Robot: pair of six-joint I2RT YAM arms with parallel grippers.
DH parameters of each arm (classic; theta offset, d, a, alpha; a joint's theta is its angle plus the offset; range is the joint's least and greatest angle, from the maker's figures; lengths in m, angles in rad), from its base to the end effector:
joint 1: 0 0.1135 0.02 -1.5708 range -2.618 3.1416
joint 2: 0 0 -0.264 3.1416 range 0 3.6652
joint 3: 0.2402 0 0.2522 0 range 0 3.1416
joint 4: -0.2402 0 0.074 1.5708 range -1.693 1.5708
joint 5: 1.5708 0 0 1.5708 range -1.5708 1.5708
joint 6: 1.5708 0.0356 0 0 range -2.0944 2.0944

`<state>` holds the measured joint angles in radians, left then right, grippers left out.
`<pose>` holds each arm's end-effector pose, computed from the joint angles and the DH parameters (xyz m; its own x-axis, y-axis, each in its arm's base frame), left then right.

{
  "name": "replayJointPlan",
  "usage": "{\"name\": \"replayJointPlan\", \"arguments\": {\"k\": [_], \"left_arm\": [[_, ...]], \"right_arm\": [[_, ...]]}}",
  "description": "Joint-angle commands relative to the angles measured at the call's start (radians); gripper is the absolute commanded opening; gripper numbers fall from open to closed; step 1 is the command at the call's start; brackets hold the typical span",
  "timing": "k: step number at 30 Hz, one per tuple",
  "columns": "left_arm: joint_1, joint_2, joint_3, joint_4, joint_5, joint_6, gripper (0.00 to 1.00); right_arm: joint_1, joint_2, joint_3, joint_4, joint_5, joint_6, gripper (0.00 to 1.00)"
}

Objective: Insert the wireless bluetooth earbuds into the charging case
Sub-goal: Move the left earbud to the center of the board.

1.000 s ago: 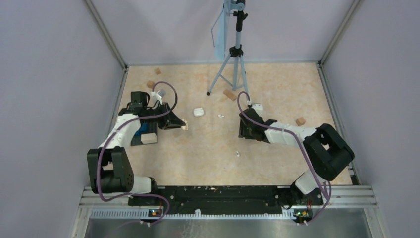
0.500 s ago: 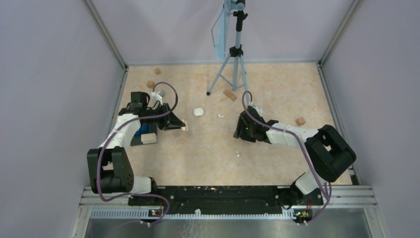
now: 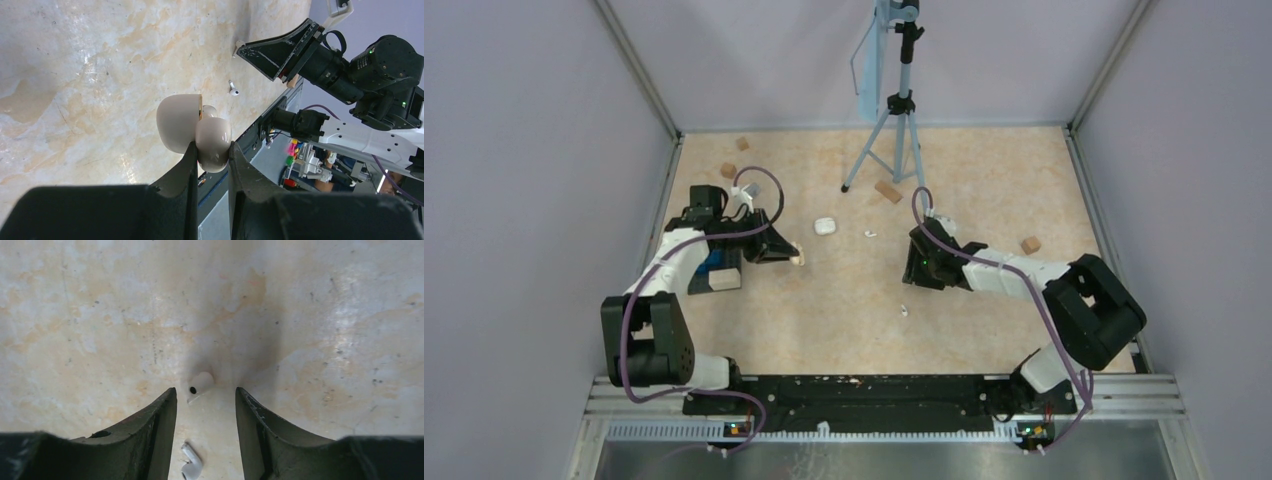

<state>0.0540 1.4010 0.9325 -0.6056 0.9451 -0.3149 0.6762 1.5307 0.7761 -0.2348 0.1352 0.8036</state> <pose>0.2674 -0.0144 0.2332 -0.9444 -0.2327 -0.2324 0.0648 0.5612 -0.8252 0.2284 0.1771 0.1619 -0.8573 0.2267 -0.4623 0.0789 0.9451 0.3172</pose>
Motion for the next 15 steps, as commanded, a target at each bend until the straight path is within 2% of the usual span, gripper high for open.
{"name": "replayJointPlan", "arguments": {"k": [1,8,15], "left_arm": [[-0.006,0.004,0.028,0.027,0.026,0.008,0.00],[-0.006,0.008,0.025,0.030,0.023,0.010,0.00],[-0.008,0.017,0.025,0.033,0.029,0.012,0.00]], "right_arm": [[0.006,0.041,0.046,-0.099,0.107,-0.080,0.45],[0.013,0.075,0.077,-0.088,0.075,-0.019,0.44],[0.055,0.143,0.163,-0.142,0.113,0.021,0.34]]}}
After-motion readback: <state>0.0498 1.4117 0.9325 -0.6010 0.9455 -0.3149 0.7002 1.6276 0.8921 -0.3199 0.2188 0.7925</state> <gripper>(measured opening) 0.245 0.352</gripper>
